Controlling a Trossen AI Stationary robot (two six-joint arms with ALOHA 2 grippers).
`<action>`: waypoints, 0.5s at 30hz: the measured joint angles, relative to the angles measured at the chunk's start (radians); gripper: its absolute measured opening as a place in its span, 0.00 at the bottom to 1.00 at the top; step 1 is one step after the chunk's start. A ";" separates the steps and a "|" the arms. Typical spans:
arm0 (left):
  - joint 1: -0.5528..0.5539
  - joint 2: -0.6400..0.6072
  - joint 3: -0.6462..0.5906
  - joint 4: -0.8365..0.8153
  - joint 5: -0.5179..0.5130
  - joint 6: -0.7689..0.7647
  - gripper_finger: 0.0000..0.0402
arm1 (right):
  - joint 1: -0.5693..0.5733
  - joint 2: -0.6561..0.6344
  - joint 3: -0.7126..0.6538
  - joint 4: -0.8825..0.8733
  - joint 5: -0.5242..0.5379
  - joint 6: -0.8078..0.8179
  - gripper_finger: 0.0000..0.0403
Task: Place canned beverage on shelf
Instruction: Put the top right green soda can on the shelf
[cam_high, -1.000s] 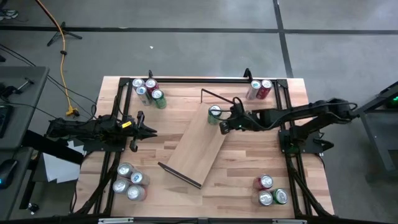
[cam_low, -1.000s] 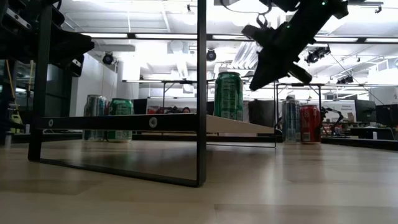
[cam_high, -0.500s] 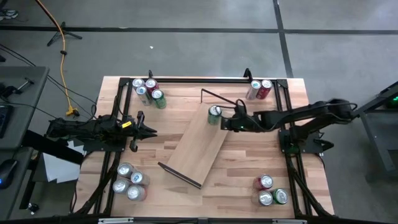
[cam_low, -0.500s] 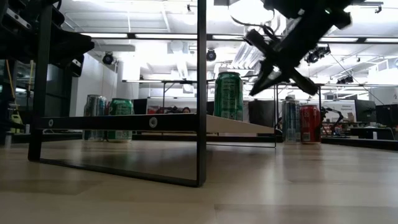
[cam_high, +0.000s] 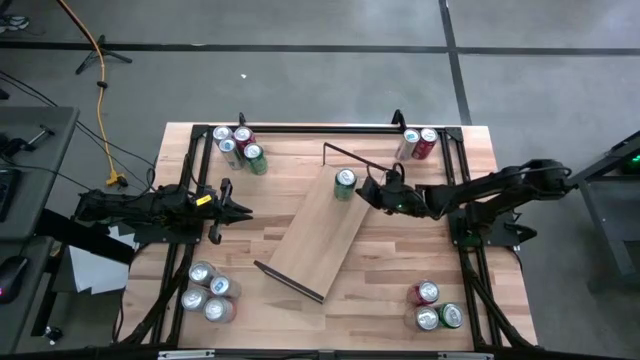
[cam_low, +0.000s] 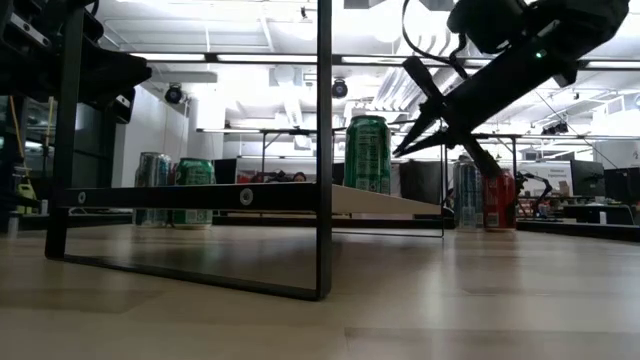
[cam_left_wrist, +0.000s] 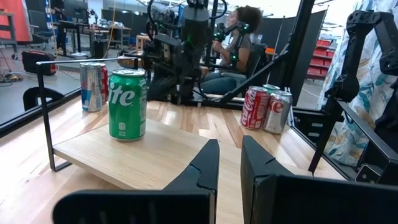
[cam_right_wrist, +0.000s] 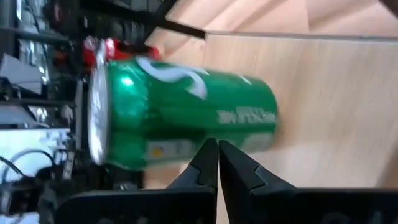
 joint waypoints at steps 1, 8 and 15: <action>0.000 0.000 0.000 0.000 0.000 0.000 0.00 | 0.000 0.000 0.003 -0.007 0.012 0.001 0.00; 0.000 0.000 0.000 0.000 0.000 0.000 0.00 | -0.025 0.000 0.012 0.000 0.010 0.000 0.00; 0.000 0.000 0.000 0.000 0.000 0.000 0.00 | -0.035 0.000 0.012 0.014 -0.033 0.019 0.00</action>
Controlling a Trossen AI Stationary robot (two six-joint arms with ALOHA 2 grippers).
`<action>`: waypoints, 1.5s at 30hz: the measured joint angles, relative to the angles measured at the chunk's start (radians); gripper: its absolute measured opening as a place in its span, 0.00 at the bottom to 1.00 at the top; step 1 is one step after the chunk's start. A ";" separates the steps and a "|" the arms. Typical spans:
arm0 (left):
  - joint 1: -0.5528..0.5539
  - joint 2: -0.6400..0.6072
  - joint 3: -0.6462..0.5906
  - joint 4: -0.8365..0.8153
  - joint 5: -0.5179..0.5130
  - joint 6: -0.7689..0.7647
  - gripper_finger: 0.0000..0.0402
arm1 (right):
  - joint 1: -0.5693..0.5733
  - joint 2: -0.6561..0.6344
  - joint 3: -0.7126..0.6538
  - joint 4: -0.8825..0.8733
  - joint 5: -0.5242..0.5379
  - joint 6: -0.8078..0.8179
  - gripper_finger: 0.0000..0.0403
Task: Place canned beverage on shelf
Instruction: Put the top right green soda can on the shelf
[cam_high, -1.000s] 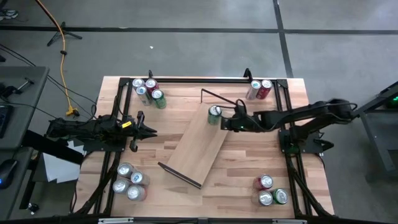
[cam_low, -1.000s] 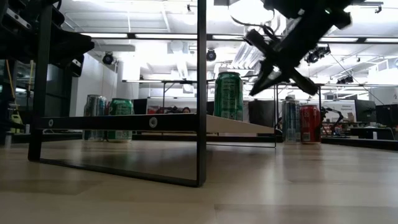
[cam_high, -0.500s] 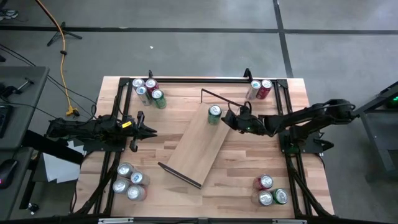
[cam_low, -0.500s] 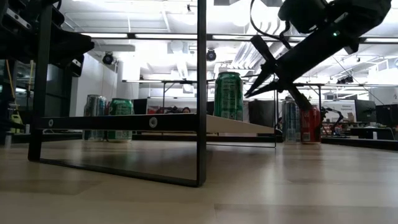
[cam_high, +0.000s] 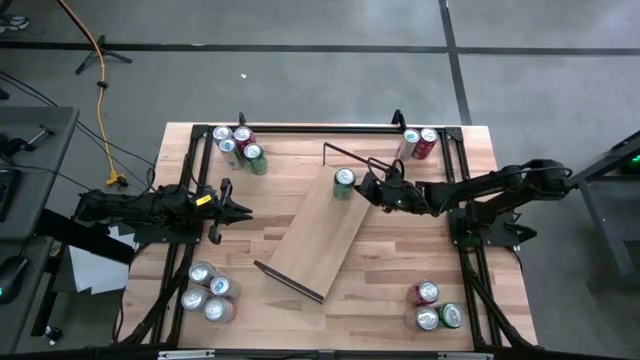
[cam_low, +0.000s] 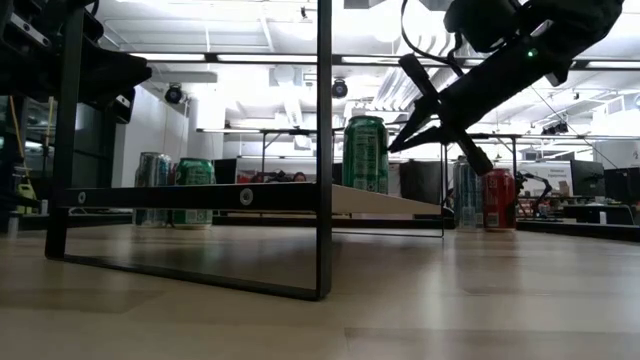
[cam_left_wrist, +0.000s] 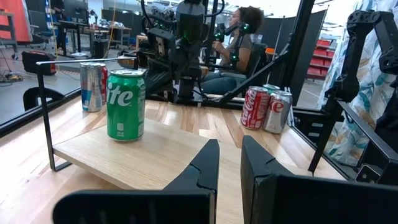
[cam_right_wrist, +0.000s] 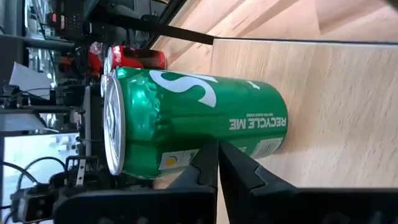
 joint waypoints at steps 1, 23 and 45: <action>0.000 0.000 0.000 0.000 0.000 0.000 0.00 | 0.000 0.000 0.000 0.000 -0.002 0.007 0.00; 0.000 0.000 0.000 0.000 0.000 0.000 0.00 | -0.047 0.149 0.121 -0.019 -0.045 0.021 0.00; 0.000 0.000 0.000 0.000 0.000 0.000 0.00 | -0.121 0.150 0.264 -0.183 0.033 -0.195 0.00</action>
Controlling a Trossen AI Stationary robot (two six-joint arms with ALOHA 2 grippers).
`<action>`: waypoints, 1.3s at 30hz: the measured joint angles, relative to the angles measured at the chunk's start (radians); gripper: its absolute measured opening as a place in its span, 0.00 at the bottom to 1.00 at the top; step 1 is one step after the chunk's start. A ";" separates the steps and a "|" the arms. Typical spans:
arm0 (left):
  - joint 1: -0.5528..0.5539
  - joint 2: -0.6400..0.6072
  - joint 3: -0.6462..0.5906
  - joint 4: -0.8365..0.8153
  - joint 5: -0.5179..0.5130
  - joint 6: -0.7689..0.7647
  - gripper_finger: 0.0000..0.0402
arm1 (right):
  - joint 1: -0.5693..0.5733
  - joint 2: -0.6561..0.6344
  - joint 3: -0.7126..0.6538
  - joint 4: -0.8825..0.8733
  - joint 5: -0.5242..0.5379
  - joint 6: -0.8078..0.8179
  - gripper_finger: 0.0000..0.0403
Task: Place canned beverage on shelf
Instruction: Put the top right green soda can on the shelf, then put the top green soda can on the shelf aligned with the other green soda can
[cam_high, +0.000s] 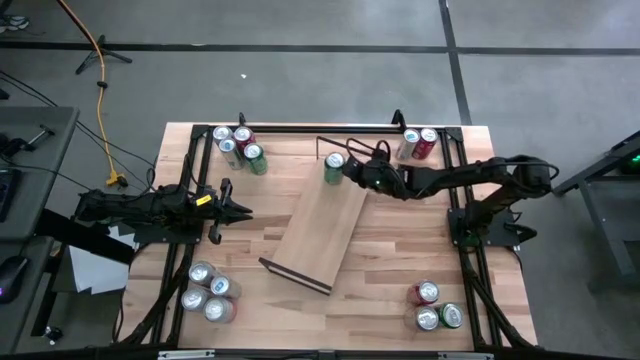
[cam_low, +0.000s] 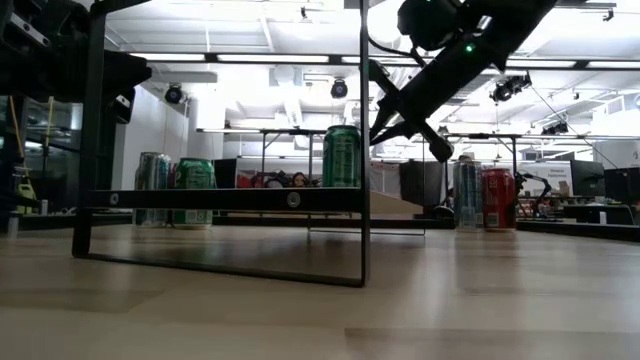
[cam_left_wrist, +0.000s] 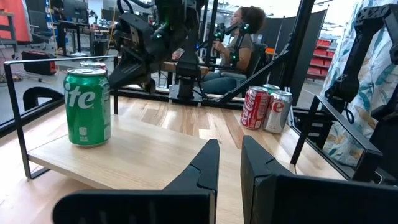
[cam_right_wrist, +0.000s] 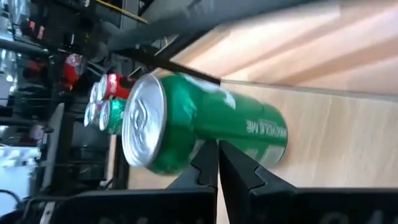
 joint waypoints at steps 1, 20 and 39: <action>0.000 0.000 0.000 0.000 0.000 0.000 0.00 | -0.003 0.005 0.009 -0.011 0.008 -0.007 0.00; 0.000 0.000 0.000 0.000 0.000 0.000 0.00 | -0.021 0.151 0.191 -0.023 -0.037 -0.078 0.00; 0.000 0.000 0.000 0.000 0.000 0.000 0.00 | -0.023 0.116 0.192 -0.154 -0.141 -0.190 0.00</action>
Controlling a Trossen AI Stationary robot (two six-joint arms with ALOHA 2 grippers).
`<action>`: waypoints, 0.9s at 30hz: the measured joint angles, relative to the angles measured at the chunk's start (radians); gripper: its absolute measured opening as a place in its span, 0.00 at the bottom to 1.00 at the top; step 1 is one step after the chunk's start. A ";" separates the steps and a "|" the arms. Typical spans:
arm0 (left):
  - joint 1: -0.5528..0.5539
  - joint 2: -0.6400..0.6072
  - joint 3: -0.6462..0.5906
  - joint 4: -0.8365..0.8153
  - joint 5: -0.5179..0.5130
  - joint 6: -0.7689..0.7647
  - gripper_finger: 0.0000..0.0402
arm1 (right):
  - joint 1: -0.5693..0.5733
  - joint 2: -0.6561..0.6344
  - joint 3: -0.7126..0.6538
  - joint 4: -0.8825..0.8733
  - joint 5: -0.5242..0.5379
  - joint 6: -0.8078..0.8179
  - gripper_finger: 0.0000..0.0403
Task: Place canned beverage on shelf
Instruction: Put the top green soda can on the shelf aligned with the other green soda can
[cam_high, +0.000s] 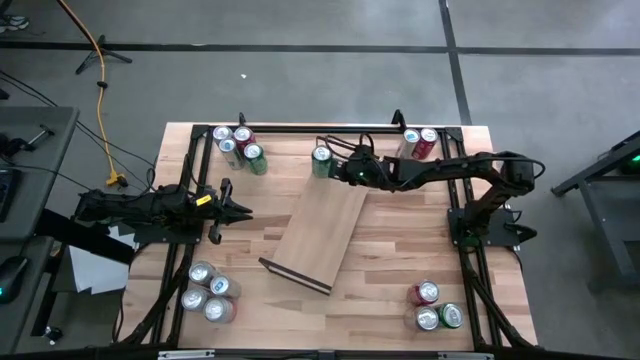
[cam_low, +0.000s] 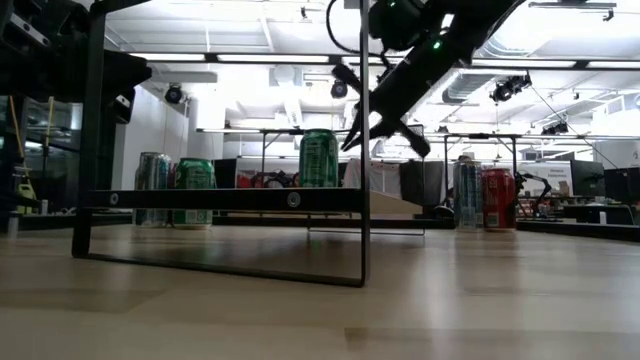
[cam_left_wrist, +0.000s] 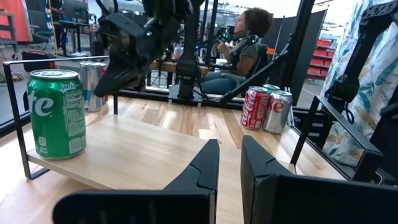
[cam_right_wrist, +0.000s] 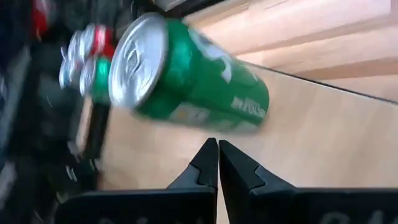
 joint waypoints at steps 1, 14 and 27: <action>0.000 0.000 0.000 0.000 0.000 0.000 0.00 | -0.003 -0.021 0.000 -0.023 -0.022 -0.056 0.00; 0.000 0.000 0.000 0.000 0.000 0.000 0.00 | -0.015 -0.500 0.000 -0.296 -0.101 -0.709 0.00; 0.000 0.000 0.000 0.002 -0.008 0.000 0.00 | -0.048 -0.618 0.000 -0.304 -0.188 -0.868 0.16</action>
